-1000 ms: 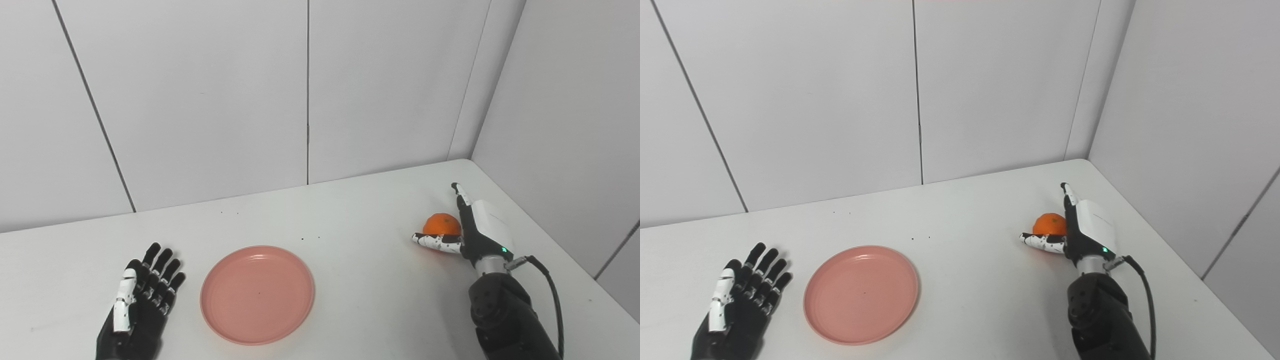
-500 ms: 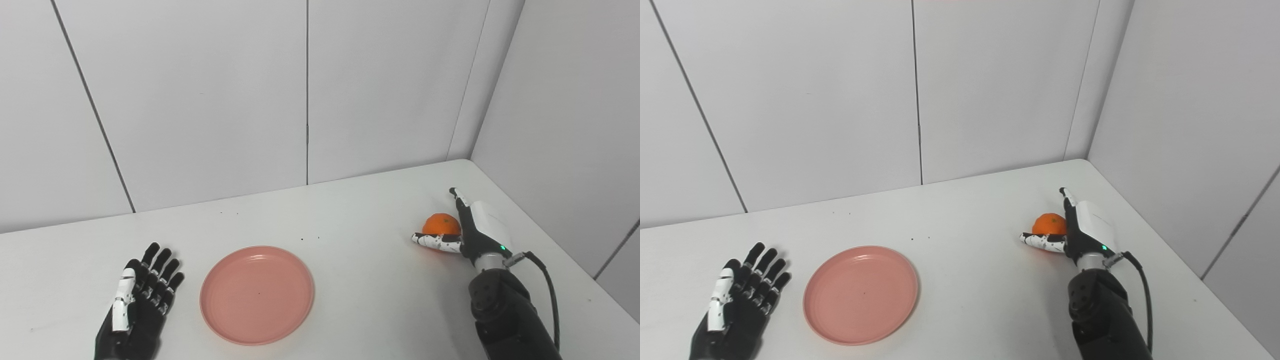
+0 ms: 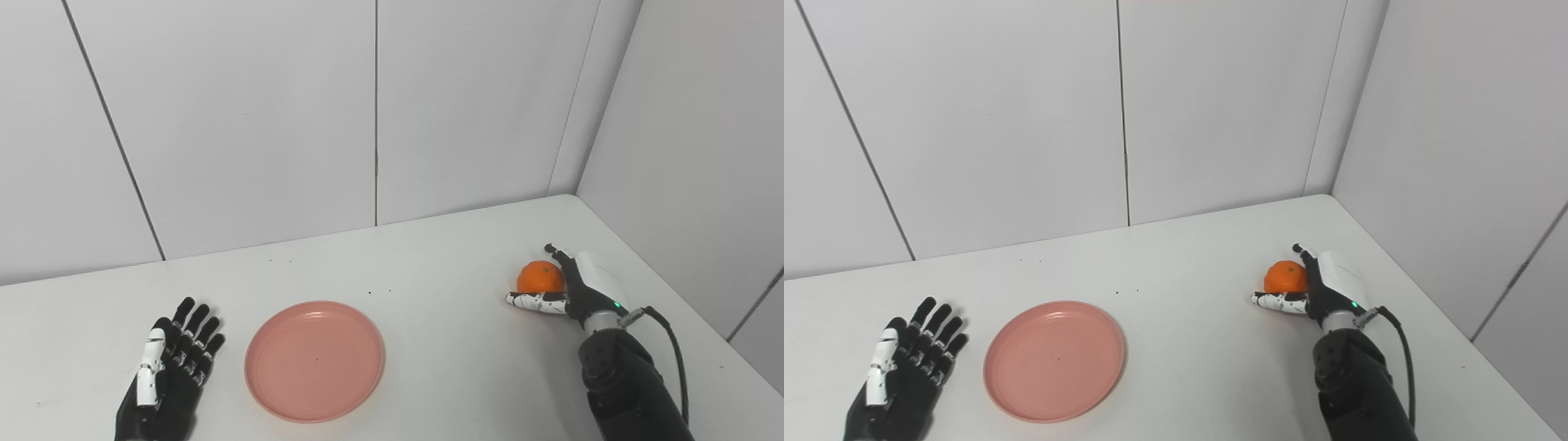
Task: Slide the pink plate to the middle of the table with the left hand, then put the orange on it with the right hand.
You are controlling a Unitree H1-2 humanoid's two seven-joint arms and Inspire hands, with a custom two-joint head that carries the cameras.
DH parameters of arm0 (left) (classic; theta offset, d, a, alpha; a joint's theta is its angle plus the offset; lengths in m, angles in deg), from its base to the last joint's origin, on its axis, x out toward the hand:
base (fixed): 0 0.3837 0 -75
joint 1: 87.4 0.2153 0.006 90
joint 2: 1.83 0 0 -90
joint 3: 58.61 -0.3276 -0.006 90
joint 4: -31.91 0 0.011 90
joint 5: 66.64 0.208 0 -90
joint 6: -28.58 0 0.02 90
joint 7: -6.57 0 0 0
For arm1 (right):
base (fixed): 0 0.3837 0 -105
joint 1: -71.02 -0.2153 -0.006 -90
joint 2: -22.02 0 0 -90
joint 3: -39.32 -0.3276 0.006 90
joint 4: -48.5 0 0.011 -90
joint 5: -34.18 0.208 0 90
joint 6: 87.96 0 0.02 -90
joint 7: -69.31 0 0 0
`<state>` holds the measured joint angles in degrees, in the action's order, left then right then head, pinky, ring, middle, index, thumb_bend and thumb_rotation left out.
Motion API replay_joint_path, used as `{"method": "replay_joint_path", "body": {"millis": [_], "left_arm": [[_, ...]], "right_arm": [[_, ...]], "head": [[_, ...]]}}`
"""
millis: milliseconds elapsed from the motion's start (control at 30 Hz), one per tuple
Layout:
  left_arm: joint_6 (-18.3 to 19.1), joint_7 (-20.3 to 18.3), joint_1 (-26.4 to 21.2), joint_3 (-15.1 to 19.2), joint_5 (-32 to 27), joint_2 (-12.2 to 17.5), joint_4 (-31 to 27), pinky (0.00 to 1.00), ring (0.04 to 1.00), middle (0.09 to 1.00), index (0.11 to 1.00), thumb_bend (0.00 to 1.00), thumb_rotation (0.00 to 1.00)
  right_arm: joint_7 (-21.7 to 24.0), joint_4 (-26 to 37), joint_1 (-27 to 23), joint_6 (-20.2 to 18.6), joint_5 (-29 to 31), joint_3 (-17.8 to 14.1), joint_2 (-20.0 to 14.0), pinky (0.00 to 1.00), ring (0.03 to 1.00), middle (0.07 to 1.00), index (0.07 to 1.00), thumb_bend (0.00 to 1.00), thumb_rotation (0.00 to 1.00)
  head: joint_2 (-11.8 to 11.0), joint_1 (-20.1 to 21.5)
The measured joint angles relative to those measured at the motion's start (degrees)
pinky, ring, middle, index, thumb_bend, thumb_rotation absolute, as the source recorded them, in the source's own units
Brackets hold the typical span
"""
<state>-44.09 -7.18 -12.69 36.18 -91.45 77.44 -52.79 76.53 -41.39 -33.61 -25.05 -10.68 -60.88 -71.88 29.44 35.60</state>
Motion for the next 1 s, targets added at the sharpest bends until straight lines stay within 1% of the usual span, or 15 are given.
{"method": "replay_joint_path", "body": {"millis": [133,267,333,367,433,467,567,633,733,767,800,833,867,900,1000], "left_arm": [[0.01,0.0,0.01,-0.13,0.01,0.12,-0.04,1.0,0.999,1.0,1.0,0.29,1.0],[0.01,-0.03,0.02,-0.16,0.0,0.25,-0.04,1.0,0.996,1.0,1.0,0.29,1.0],[0.01,-0.03,0.02,-0.17,0.0,0.24,-0.04,1.0,0.996,1.0,1.0,0.29,1.0],[0.01,-0.03,0.02,-0.17,0.0,0.24,-0.04,1.0,0.996,1.0,1.0,0.29,1.0],[0.01,-0.03,0.02,-0.17,0.0,0.25,-0.04,1.0,0.996,1.0,1.0,0.29,1.0],[0.01,-0.03,0.03,-0.18,0.0,0.25,-0.04,1.0,0.992,0.996,0.999,0.29,1.0],[0.01,-0.03,0.02,-0.18,0.0,0.25,-0.05,1.0,0.993,0.998,1.0,0.29,1.0],[0.01,-0.03,0.03,-0.17,0.0,0.25,-0.06,1.0,0.995,1.0,1.0,0.29,1.0],[0.01,-0.04,0.04,-0.16,0.0,0.29,-0.06,1.0,0.996,1.0,1.0,0.29,1.0],[0.01,-0.06,0.05,-0.16,-0.01,0.31,-0.08,1.0,0.995,1.0,1.0,0.29,1.0],[0.02,-0.06,0.06,-0.16,-0.01,0.32,-0.11,1.0,0.995,1.0,1.0,0.29,1.0],[0.02,-0.06,0.07,-0.16,-0.01,0.34,-0.15,1.0,0.996,1.0,1.0,0.29,1.0],[0.04,-0.06,0.08,-0.16,-0.01,0.36,-0.16,1.0,0.996,1.0,1.0,0.29,1.0],[0.06,-0.06,0.08,-0.16,-0.01,0.37,-0.16,1.0,0.997,1.0,1.0,0.28,1.0],[0.06,-0.07,0.09,-0.24,-0.01,0.46,-0.16,1.0,0.994,1.0,1.0,0.29,1.0]], "right_arm": [[0.78,-0.5,-0.47,0.0,-0.78,-0.11,0.01,0.69,0.815,0.864,0.844,0.98,0.48],[1.03,-1.41,-1.35,0.0,-1.35,-0.43,0.03,0.65,0.785,0.838,0.832,0.98,0.46],[1.04,-1.88,-1.84,0.0,-1.33,-0.72,0.03,0.6,0.726,0.79,0.825,0.96,0.44],[1.03,-2.08,-2.02,0.0,-1.31,-0.86,0.03,0.59,0.724,0.788,0.825,0.96,0.44],[0.88,-2.58,-2.38,0.0,-1.24,-1.06,0.02,0.56,0.682,0.749,0.786,0.94,0.42],[0.72,-2.73,-2.5,0.0,-1.21,-1.05,0.0,0.52,0.639,0.713,0.744,0.92,0.4],[-0.36,-3.67,-2.83,0.0,-0.77,-0.65,-0.27,0.49,0.589,0.658,0.675,0.89,0.35],[-0.95,-4.21,-3.0,0.0,-0.06,-0.22,-0.71,0.46,0.551,0.616,0.619,0.85,0.28],[-1.32,-5.17,-3.48,0.0,0.63,0.12,-1.09,0.43,0.514,0.58,0.573,0.81,0.21],[-1.24,-5.28,-3.59,0.0,0.64,0.26,-1.21,0.42,0.501,0.568,0.531,0.67,0.18],[-1.05,-5.28,-3.61,0.0,0.6,0.51,-1.35,0.43,0.502,0.564,0.505,0.58,0.16],[-0.94,-5.28,-3.62,0.0,0.54,0.77,-1.45,0.42,0.493,0.558,0.494,0.55,0.15],[-0.76,-5.28,-3.69,0.0,0.53,0.89,-1.46,0.4,0.478,0.539,0.492,0.54,0.12],[-0.66,-5.27,-3.74,0.0,0.52,0.95,-1.46,0.37,0.447,0.498,0.493,0.53,0.05],[-0.62,-5.24,-3.78,0.0,0.55,0.95,-1.44,0.32,0.403,0.449,0.505,0.53,0.01]], "head": [[0.17,0.0],[0.26,0.0],[0.26,0.0],[0.26,0.0],[0.44,-0.09],[0.44,-0.09],[0.44,-0.09],[0.44,-0.09],[0.53,-0.09],[0.53,-0.09],[0.61,-0.17],[0.7,-0.26],[0.7,-0.26],[0.7,-0.26],[0.7,-0.26]]}}
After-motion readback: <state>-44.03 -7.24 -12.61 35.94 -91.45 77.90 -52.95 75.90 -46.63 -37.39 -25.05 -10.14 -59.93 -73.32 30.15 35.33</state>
